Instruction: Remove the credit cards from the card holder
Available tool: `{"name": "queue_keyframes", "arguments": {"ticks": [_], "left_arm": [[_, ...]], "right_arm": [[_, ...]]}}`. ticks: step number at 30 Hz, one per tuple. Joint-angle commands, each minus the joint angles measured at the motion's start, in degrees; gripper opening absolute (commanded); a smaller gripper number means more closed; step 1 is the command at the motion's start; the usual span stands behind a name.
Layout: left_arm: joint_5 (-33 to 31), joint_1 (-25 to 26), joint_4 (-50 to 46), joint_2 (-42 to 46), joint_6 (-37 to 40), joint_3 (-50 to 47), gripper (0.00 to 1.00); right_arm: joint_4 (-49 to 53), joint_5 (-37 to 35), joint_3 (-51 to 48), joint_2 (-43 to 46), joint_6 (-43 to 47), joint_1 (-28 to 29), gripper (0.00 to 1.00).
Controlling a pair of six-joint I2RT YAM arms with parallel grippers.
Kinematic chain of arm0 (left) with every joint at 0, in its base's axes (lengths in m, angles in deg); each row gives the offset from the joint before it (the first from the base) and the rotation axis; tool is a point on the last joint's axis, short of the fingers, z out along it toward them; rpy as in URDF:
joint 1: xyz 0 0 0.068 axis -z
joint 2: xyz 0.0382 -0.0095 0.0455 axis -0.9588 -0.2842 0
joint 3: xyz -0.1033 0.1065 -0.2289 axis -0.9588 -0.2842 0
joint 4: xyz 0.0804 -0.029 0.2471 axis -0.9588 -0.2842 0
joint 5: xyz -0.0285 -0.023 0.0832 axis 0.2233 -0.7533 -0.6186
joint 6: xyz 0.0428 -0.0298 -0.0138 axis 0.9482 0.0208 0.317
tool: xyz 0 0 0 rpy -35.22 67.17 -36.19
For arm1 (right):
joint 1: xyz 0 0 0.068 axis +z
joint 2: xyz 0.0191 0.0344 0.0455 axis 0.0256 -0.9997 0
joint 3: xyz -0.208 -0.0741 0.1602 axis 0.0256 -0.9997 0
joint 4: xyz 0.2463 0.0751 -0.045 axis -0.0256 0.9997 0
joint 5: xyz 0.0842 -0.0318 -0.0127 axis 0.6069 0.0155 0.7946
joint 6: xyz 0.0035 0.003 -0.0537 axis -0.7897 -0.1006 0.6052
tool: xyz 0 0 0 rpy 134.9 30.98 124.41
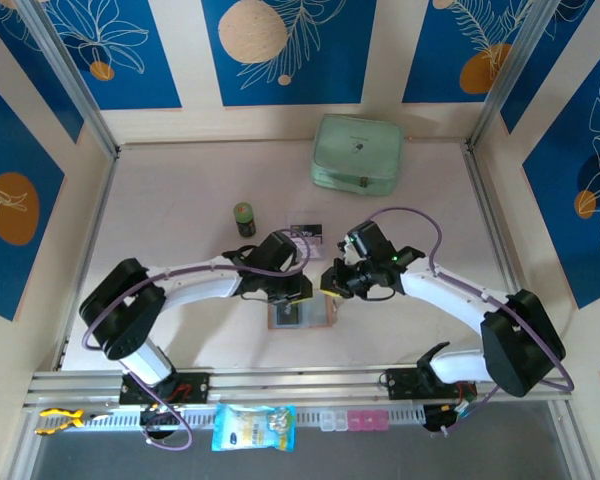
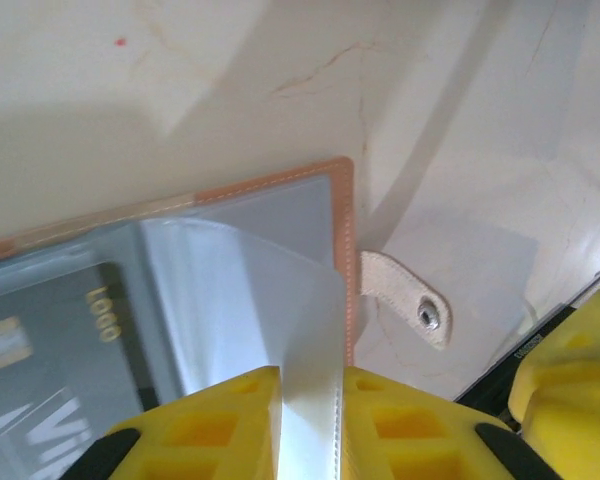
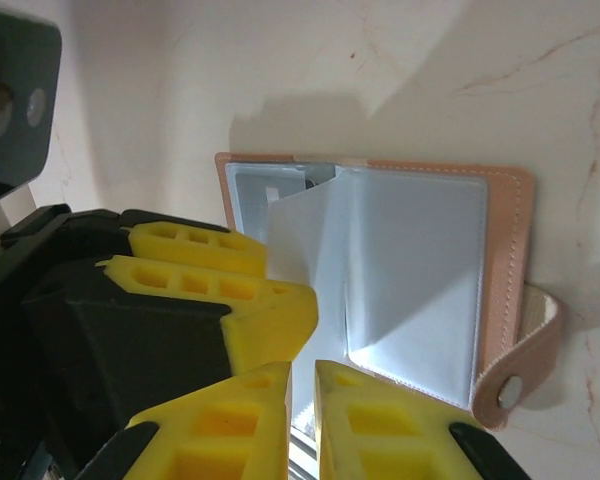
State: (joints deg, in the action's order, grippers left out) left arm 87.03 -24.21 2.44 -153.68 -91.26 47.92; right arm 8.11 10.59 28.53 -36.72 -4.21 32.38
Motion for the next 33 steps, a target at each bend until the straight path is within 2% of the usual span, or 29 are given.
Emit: {"name": "queue_keyframes", "arguments": {"ticks": [1,6,18,26,33], "left_arm": [[1.68,1.07,0.22,-1.86,0.55,2.94,0.27],[1.70,1.21,-0.29,-2.94,1.37,5.02,0.38],[-1.92,0.91,-1.84,-1.40,2.22,4.59,0.42],[-0.47,0.93,1.58,-4.51,1.30,3.49,0.46],[-0.50,0.91,0.85,-6.76,2.32,5.06,0.49]], "right_arm": [[2.46,0.36,-1.36,2.02,0.99,-0.83,0.14],[3.23,0.32,-2.13,4.06,1.06,-1.97,0.15],[3.51,0.87,-2.47,4.87,1.10,-2.64,0.15],[3.24,1.50,-2.38,4.40,0.98,-2.56,0.15],[3.42,1.82,-2.02,4.43,1.02,-2.47,0.17]]}}
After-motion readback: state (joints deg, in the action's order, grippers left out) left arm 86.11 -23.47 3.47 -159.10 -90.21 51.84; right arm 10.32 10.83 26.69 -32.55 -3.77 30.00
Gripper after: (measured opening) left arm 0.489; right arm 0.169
